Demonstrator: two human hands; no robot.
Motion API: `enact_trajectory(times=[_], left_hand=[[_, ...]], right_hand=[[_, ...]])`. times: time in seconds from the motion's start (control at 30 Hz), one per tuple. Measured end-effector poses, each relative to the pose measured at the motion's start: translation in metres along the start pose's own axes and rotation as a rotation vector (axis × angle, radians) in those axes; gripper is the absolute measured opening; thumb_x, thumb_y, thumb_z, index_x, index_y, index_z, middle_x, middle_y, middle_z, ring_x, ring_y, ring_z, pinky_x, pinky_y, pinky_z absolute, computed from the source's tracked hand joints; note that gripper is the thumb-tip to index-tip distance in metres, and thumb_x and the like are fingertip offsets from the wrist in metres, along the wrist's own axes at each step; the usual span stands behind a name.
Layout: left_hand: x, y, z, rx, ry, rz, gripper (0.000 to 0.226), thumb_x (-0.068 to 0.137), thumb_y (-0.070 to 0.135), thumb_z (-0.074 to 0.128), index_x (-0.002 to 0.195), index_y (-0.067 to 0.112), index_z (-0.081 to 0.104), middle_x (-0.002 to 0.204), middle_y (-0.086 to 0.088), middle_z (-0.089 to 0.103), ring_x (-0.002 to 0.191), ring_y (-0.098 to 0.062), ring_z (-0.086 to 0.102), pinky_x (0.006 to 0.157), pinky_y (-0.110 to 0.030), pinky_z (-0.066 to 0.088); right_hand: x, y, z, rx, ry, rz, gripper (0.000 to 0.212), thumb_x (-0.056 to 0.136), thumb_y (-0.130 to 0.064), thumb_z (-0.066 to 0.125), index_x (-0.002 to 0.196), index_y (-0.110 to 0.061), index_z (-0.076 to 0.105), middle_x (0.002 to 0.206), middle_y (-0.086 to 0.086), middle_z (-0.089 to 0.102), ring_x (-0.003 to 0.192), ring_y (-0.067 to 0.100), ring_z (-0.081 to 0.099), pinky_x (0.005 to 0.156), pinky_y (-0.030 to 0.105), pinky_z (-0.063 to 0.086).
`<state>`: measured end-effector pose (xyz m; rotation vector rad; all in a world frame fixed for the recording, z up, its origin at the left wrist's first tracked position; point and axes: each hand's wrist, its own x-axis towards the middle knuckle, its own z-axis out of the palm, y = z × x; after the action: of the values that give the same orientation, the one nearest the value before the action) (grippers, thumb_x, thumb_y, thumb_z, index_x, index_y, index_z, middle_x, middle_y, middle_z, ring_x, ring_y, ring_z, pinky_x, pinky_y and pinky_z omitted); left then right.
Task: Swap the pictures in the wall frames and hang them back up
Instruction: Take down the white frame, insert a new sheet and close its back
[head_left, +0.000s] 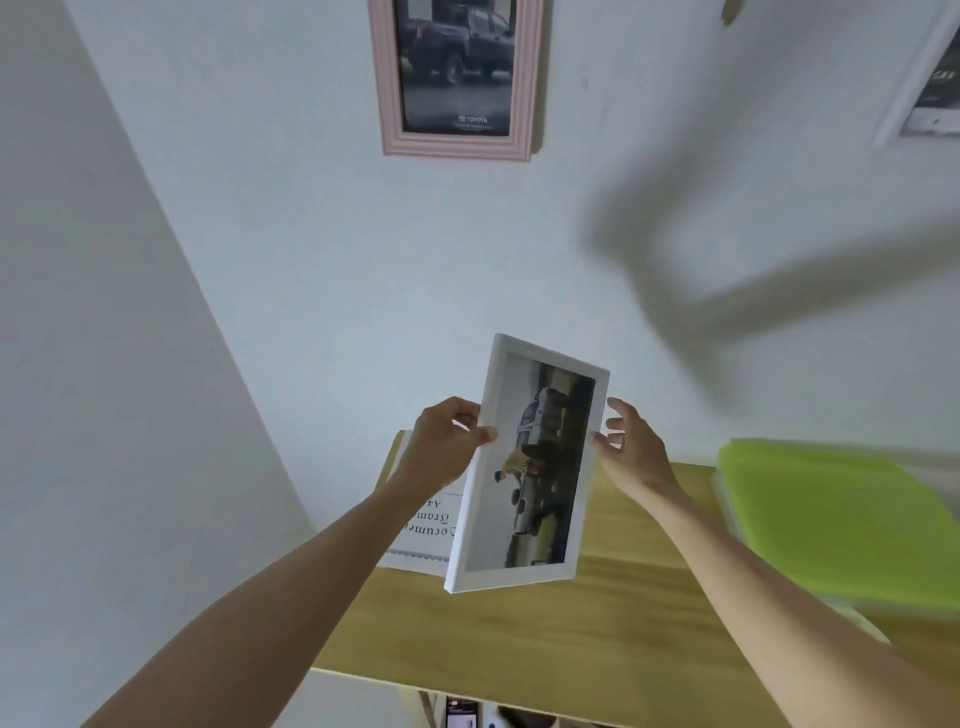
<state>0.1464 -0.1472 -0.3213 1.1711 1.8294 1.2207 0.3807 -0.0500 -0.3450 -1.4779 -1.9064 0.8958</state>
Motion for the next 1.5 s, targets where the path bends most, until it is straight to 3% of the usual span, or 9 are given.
enact_trajectory(times=[0.17,0.33,0.6,0.7,0.83,0.97,1.13,1.3,1.5], left_hand=[[-0.015,-0.002,0.005,0.093,0.035,0.071,0.029,0.078,0.03,0.08,0.101,0.019,0.067,0.088,0.006,0.068,0.074,-0.012,0.066,0.068,-0.021,0.047],[-0.028,0.001,0.025,0.094,0.068,0.171,0.021,0.078,0.024,0.078,0.095,0.019,0.067,0.077,0.009,0.063,0.068,-0.004,0.057,0.068,-0.02,0.048],[-0.039,0.005,0.059,0.01,-0.078,0.284,0.033,0.079,0.036,0.079,0.105,0.019,0.067,0.085,0.007,0.067,0.079,-0.001,0.063,0.076,-0.019,0.053],[-0.028,-0.006,0.061,0.018,-0.071,0.331,0.038,0.086,0.04,0.071,0.115,0.016,0.065,0.095,0.005,0.068,0.088,-0.005,0.065,0.084,-0.028,0.056],[0.004,-0.035,0.054,0.198,0.074,0.141,0.047,0.093,0.038,0.062,0.134,0.018,0.052,0.126,-0.001,0.054,0.109,-0.015,0.059,0.095,-0.038,0.051],[0.028,-0.067,0.049,0.294,-0.049,-0.123,0.062,0.095,0.044,0.055,0.149,0.019,0.034,0.144,-0.006,0.046,0.131,-0.025,0.046,0.108,-0.047,0.04],[0.029,-0.086,0.055,0.065,-0.235,-0.24,0.041,0.095,0.036,0.058,0.133,0.021,0.058,0.112,-0.007,0.072,0.091,-0.023,0.067,0.08,-0.04,0.056],[0.037,-0.096,0.068,-0.084,-0.178,-0.408,0.035,0.083,0.029,0.077,0.114,0.016,0.069,0.096,-0.009,0.073,0.076,-0.021,0.064,0.066,-0.033,0.051],[0.034,-0.123,0.102,-0.03,-0.001,-0.529,0.022,0.083,0.019,0.077,0.103,0.013,0.069,0.1,-0.012,0.071,0.07,-0.014,0.063,0.057,-0.022,0.046]], right_hand=[[-0.012,-0.059,0.017,0.069,-0.091,-0.147,0.05,0.096,-0.038,0.06,0.142,-0.024,0.045,0.122,-0.003,0.063,0.096,0.01,0.063,0.072,0.013,0.046],[-0.014,-0.1,0.024,0.062,-0.051,-0.063,0.055,0.084,-0.061,0.063,0.128,-0.028,0.054,0.099,-0.011,0.064,0.084,0.016,0.069,0.078,0.038,0.059],[-0.004,-0.087,0.003,0.092,0.091,0.033,0.015,0.081,-0.022,0.064,0.093,-0.013,0.065,0.086,0.002,0.07,0.077,0.025,0.071,0.068,0.046,0.062],[-0.003,-0.07,-0.016,0.242,0.035,0.093,0.017,0.085,-0.008,0.059,0.097,-0.011,0.07,0.091,0.009,0.074,0.078,0.026,0.074,0.067,0.045,0.063],[-0.004,-0.044,-0.043,0.436,-0.107,0.181,0.021,0.087,0.002,0.059,0.104,-0.004,0.071,0.098,0.012,0.076,0.084,0.029,0.075,0.07,0.041,0.063],[0.006,-0.011,-0.057,0.475,-0.168,0.23,0.021,0.089,0.002,0.06,0.105,-0.005,0.071,0.099,0.012,0.077,0.083,0.029,0.075,0.066,0.037,0.061],[0.029,0.033,-0.057,0.51,-0.258,0.309,0.021,0.092,0.0,0.06,0.107,-0.007,0.073,0.098,0.012,0.077,0.084,0.03,0.073,0.074,0.041,0.059],[0.047,0.086,-0.032,0.533,-0.183,0.41,0.02,0.095,-0.009,0.061,0.112,-0.011,0.072,0.102,0.005,0.077,0.093,0.022,0.073,0.079,0.037,0.058],[0.046,0.133,0.017,0.435,-0.204,0.482,0.017,0.093,-0.012,0.063,0.107,-0.017,0.069,0.106,0.003,0.074,0.09,0.017,0.07,0.081,0.031,0.055]])
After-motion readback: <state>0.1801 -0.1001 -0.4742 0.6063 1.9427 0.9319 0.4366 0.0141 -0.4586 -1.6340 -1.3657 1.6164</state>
